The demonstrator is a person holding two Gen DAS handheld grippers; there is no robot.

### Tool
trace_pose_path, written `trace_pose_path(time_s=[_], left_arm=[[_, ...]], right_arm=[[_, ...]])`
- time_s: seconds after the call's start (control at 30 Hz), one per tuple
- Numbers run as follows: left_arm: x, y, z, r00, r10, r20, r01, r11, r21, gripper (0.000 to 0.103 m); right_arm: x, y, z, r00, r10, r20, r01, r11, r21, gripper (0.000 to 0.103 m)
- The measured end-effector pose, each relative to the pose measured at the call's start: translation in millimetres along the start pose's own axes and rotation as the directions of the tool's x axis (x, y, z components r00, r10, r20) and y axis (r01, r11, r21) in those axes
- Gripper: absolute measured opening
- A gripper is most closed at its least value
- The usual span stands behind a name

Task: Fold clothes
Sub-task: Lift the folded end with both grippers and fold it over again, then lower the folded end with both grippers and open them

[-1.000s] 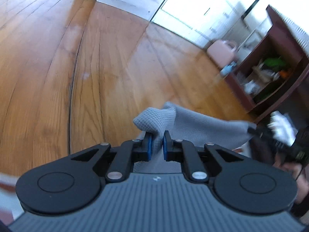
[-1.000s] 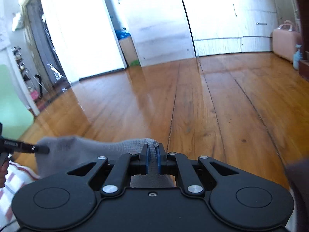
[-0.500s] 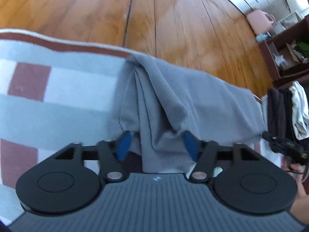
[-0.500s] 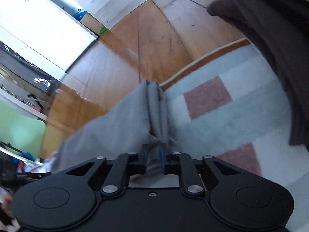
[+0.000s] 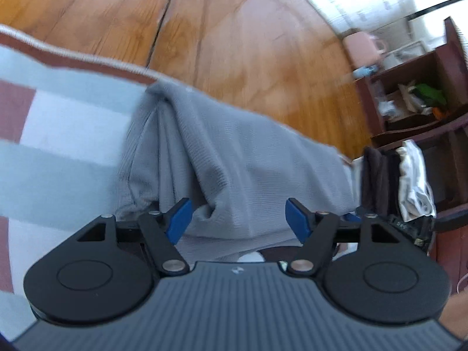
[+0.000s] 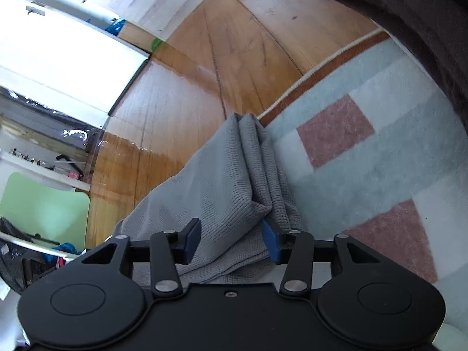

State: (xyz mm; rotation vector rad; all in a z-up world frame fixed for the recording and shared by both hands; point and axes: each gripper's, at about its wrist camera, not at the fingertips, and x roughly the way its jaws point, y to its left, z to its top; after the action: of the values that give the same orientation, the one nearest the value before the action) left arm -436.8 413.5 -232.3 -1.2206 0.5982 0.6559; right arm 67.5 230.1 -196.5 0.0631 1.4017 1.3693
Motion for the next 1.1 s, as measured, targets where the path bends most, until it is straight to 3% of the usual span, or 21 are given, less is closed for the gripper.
trace_pose_path(time_s=[0.1,0.17,0.3,0.37,0.47,0.5,0.53,0.63,0.7,0.77,0.83,0.9,0.93,0.97,1.03,1.1], left_arm=[[24,-2,0,0.989,0.112,-0.101,-0.112,0.994,0.004,0.070],[34,0,3,0.982,0.129,-0.135,-0.131,0.991,-0.005,0.070],[34,-1,5,0.986,0.145,-0.081,-0.146,0.989,-0.006,0.064],[30,-10,4,0.988,0.152,-0.043,-0.150,0.988,0.035,0.048],[30,-21,3,0.986,0.168,-0.017,-0.166,0.982,0.090,0.027],[31,-25,3,0.984,0.177,-0.011,-0.175,0.979,0.108,0.022],[31,-29,3,0.983,0.186,-0.005,-0.184,0.975,0.125,0.017],[17,-36,9,0.973,0.224,0.055,-0.229,0.962,0.150,0.008],[-10,-32,15,0.967,0.230,0.112,-0.243,0.962,0.125,0.005],[-25,-29,15,0.966,0.245,0.080,-0.254,0.957,0.138,0.005],[-23,-28,10,0.941,0.337,0.023,-0.334,0.920,0.205,0.005],[-4,-27,0,0.890,0.453,-0.045,-0.422,0.858,0.294,0.005],[6,-26,-4,0.861,0.504,-0.074,-0.455,0.826,0.332,0.005],[11,-28,-5,0.851,0.519,-0.080,-0.462,0.813,0.355,0.006],[12,-32,-1,0.855,0.514,-0.072,-0.459,0.813,0.359,0.009],[1,-34,7,0.875,0.484,-0.034,-0.449,0.834,0.320,0.017]], right_arm=[[6,-2,3,1.000,0.008,0.001,-0.008,0.999,0.040,0.057],[12,1,7,1.000,0.009,-0.005,-0.009,0.998,0.055,0.059],[32,6,11,1.000,-0.008,-0.028,0.010,0.997,0.074,0.060],[38,8,7,1.000,0.006,-0.013,-0.006,0.998,0.067,0.061],[39,18,1,1.000,0.015,0.012,-0.015,1.000,-0.014,0.040],[36,23,2,1.000,0.017,0.020,-0.016,0.999,-0.030,0.022],[34,27,3,0.999,0.018,0.028,-0.017,0.999,-0.047,0.015],[27,41,7,0.998,0.024,0.051,-0.019,0.995,-0.095,0.011],[7,53,12,0.993,0.106,0.048,-0.102,0.991,-0.084,0.011],[-18,69,8,0.986,0.166,0.028,-0.158,0.971,-0.180,0.011],[-25,74,-2,0.993,0.111,-0.049,-0.120,0.950,-0.288,0.011],[-7,62,-14,0.992,-0.051,-0.120,0.012,0.951,-0.309,0.011],[3,53,-23,0.986,-0.129,-0.101,0.088,0.937,-0.339,0.013],[12,45,-32,0.976,-0.203,-0.081,0.160,0.917,-0.365,0.013],[22,30,-38,0.976,-0.198,-0.086,0.164,0.940,-0.299,0.017],[19,25,-37,0.981,-0.173,-0.091,0.147,0.961,-0.236,0.017]])
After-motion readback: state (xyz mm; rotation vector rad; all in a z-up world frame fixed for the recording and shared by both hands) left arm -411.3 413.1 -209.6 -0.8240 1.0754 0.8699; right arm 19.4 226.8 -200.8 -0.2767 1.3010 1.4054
